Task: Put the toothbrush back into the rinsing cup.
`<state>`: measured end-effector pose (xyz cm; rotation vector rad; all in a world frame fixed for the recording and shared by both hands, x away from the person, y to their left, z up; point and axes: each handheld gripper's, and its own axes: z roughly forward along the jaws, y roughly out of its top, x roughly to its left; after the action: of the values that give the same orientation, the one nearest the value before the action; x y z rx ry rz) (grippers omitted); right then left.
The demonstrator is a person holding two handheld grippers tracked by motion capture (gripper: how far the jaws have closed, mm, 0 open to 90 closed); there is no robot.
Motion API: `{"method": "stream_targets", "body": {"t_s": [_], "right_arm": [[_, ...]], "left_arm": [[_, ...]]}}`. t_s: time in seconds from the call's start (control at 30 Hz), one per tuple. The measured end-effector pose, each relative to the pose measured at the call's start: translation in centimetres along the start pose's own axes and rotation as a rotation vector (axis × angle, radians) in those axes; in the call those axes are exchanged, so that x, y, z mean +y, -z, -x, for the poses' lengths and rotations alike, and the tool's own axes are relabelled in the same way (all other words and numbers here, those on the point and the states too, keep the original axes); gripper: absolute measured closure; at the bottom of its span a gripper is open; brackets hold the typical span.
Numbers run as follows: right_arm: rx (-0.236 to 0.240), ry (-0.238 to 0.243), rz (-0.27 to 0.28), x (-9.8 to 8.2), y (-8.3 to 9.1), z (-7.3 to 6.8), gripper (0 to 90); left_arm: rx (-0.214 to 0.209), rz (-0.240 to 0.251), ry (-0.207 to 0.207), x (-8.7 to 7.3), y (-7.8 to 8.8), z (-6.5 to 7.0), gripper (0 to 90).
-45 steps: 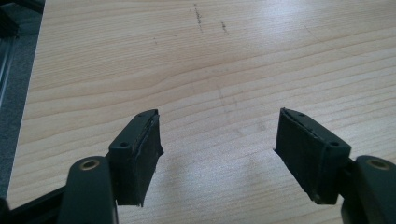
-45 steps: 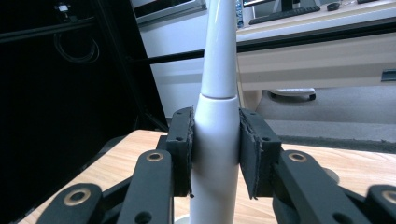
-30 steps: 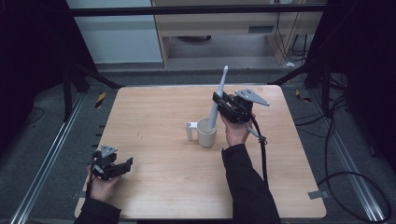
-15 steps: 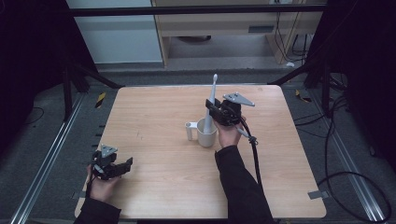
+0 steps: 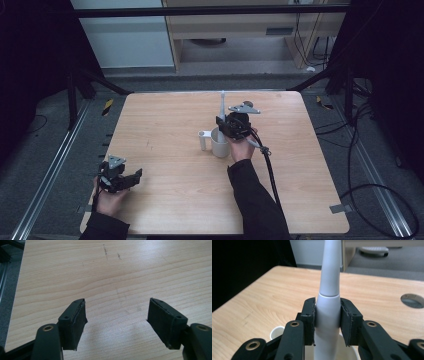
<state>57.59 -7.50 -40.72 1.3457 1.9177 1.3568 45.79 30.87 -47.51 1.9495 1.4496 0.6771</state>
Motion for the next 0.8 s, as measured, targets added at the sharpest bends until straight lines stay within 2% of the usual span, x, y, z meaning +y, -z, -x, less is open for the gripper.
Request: {"method": "stream_targets", "body": {"t_s": [0.4, 0.7, 0.8], "right_arm": [[-0.028, 0.026, -0.046, -0.27, -0.35, 0.26, 67.1], [-0.029, 0.009, -0.027, -0.95, -0.17, 0.85, 66.5], [-0.04, 0.024, -0.015, -0.95, -0.05, 1.01, 60.3]], "left_arm": [[-0.001, -0.001, 0.0, -0.01, 0.01, 0.01, 30.0], [-0.001, -0.002, -0.002, -0.01, -0.01, 0.04, 30.0], [-0.001, -0.002, -0.003, -0.01, -0.01, 0.05, 30.0]]}}
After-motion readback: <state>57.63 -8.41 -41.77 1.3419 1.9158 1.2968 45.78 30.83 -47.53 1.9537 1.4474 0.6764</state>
